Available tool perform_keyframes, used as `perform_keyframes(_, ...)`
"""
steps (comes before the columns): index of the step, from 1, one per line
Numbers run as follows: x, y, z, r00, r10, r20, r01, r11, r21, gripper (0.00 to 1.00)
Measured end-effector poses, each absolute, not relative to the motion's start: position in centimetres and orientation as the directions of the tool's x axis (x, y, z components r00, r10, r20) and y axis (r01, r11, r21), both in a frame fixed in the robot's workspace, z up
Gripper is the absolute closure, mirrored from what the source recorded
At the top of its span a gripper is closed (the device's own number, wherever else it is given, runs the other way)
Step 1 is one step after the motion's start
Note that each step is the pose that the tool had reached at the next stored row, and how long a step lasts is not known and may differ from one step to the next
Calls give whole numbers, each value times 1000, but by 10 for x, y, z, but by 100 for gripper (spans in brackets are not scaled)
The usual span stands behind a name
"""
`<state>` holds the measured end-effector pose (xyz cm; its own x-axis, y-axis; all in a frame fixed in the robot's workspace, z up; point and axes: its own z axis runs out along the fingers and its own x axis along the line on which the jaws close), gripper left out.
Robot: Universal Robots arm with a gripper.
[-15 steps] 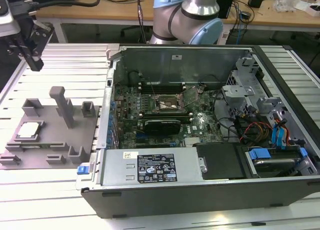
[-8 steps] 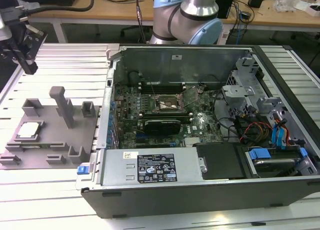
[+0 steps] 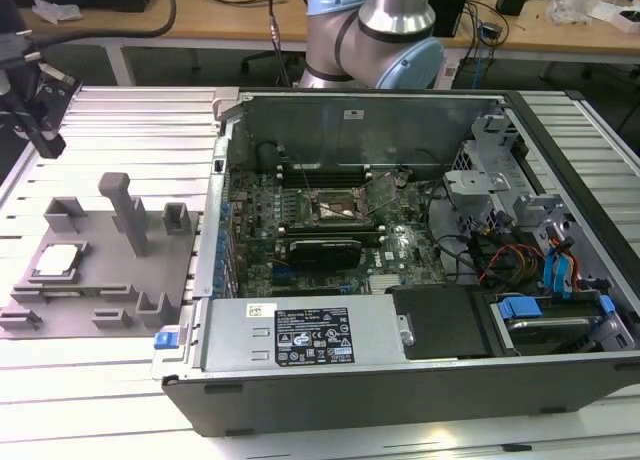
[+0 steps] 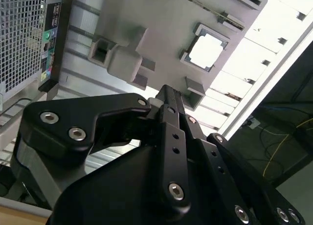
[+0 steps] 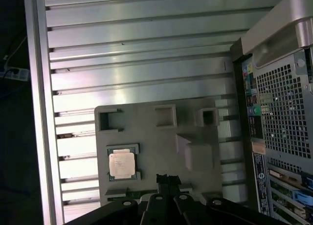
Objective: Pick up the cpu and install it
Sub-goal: 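Reach for the cpu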
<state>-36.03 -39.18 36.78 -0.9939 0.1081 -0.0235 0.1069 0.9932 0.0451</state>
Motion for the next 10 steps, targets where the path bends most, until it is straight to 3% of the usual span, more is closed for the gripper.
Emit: perform_keyframes(10, -390, -392, 352, -994, 108, -24, 107, 993, 45, 89)
